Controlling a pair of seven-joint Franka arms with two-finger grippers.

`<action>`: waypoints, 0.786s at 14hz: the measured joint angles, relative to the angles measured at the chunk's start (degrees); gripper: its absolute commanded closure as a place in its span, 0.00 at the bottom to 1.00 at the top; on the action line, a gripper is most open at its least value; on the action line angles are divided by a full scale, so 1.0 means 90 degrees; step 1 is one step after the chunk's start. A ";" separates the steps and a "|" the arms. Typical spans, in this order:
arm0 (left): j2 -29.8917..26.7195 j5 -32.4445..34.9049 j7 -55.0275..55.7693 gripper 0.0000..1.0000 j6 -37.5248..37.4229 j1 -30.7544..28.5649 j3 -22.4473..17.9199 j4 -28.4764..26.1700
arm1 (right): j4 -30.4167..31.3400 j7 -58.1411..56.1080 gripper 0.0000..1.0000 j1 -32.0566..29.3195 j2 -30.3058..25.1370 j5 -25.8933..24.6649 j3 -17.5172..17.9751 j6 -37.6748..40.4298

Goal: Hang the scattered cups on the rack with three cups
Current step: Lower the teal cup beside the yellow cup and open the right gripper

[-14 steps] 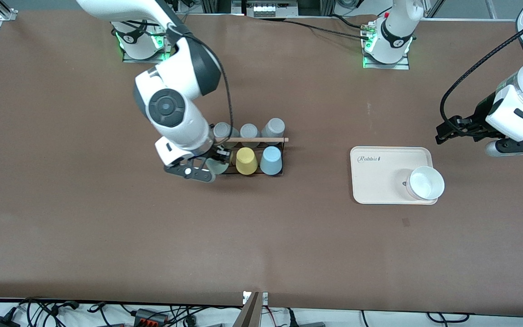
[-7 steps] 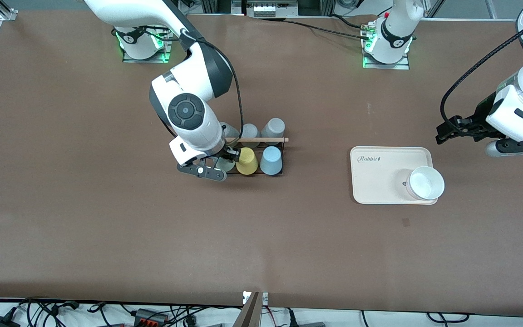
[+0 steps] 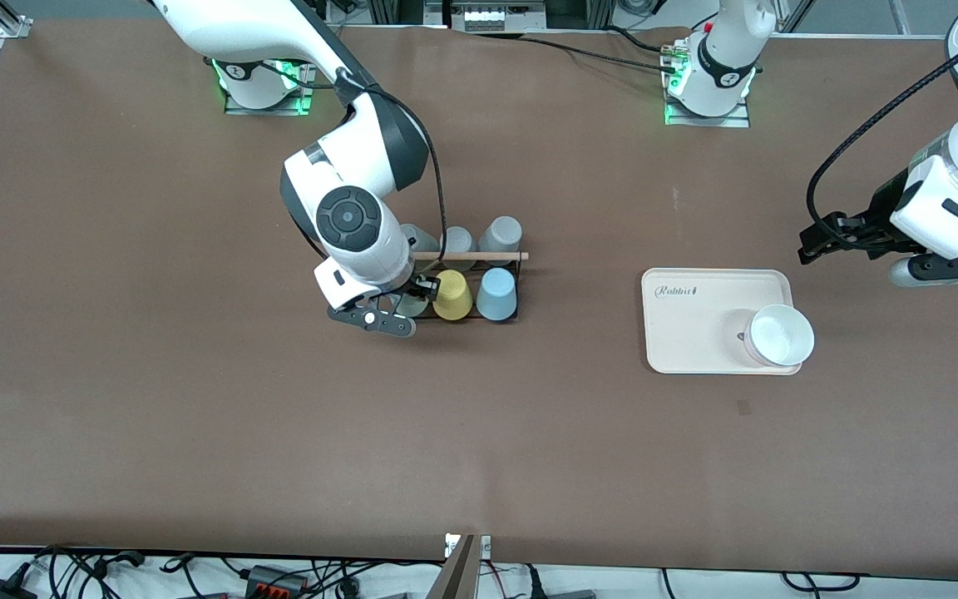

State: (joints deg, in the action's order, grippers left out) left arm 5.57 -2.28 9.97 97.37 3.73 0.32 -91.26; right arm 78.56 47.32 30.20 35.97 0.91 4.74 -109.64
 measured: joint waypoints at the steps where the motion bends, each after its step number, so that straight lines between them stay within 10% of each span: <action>1: 0.0000 0.0000 0.0000 0.00 0.0000 0.0000 0.0000 0.0000 | 0.0000 0.0000 0.73 0.0001 0.0027 0.0000 0.0000 0.0000; 6: 0.0000 0.0000 0.0000 0.00 0.0000 0.0000 -0.0001 0.0000 | -0.0001 0.0005 0.67 0.0005 0.0214 0.0000 0.0000 0.0000; 8: 0.0000 0.0000 0.0000 0.00 0.0000 0.0000 -0.0001 0.0000 | -0.0001 0.0043 0.00 0.0004 0.0284 0.0001 -0.0001 -0.0002; 11: 0.0000 0.0000 0.0000 0.00 0.0001 0.0000 -0.0001 0.0000 | -0.0057 0.0228 0.00 -0.0006 0.0304 0.0001 -0.0029 -0.0007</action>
State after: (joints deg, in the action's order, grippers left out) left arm 5.57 -2.28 9.97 97.38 3.73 0.31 -91.26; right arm 78.05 49.37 30.14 38.71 0.91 4.47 -109.71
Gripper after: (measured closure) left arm 0.000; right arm 0.233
